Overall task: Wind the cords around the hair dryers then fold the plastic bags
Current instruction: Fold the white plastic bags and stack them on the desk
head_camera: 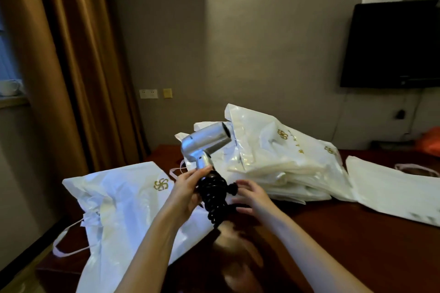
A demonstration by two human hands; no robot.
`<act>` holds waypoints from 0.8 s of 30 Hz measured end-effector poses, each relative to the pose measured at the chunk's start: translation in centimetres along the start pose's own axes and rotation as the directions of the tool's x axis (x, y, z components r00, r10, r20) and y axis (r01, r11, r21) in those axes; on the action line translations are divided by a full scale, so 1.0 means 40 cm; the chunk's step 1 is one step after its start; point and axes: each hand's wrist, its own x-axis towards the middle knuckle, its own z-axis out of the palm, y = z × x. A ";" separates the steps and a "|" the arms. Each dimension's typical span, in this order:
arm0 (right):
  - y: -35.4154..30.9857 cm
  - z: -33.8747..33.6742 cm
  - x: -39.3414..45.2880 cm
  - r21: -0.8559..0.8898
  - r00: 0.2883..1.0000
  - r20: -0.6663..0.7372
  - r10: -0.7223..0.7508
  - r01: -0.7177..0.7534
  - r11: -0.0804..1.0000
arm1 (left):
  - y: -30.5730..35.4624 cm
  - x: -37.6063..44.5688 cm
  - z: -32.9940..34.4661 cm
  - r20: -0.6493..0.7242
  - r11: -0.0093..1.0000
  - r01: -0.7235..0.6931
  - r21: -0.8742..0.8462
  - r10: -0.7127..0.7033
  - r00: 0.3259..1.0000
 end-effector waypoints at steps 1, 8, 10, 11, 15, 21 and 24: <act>-0.008 -0.016 -0.018 0.131 0.997 0.054 0.060 -0.067 0.989 | 0.005 -0.004 0.015 0.027 0.999 0.011 0.039 -0.012 1.000; -0.017 -0.135 -0.083 0.116 0.991 -0.068 0.116 -0.107 0.987 | -0.117 -0.025 0.120 0.054 0.927 -0.002 0.375 -0.020 0.998; -0.003 -0.175 -0.098 0.028 0.987 -0.108 0.118 -0.116 0.993 | -0.176 -0.021 0.143 0.086 0.898 -0.012 0.439 -0.029 0.996; 0.007 -0.193 -0.106 -0.038 0.986 -0.129 0.109 -0.115 0.993 | -0.199 -0.018 0.155 0.125 0.890 -0.011 0.456 -0.051 0.991; 0.031 -0.265 -0.138 -0.280 0.977 -0.195 0.090 -0.143 0.949 | -0.235 -0.005 0.215 0.297 0.799 -0.089 0.595 -0.115 0.948; 0.054 -0.327 -0.136 -0.419 0.933 -0.345 0.105 -0.253 0.872 | -0.258 0.043 0.294 0.375 0.666 -0.158 0.729 -0.195 0.906; 0.055 -0.319 -0.128 -0.428 0.937 -0.322 0.134 -0.270 0.862 | -0.250 0.067 0.299 0.360 0.639 -0.116 0.761 -0.266 0.894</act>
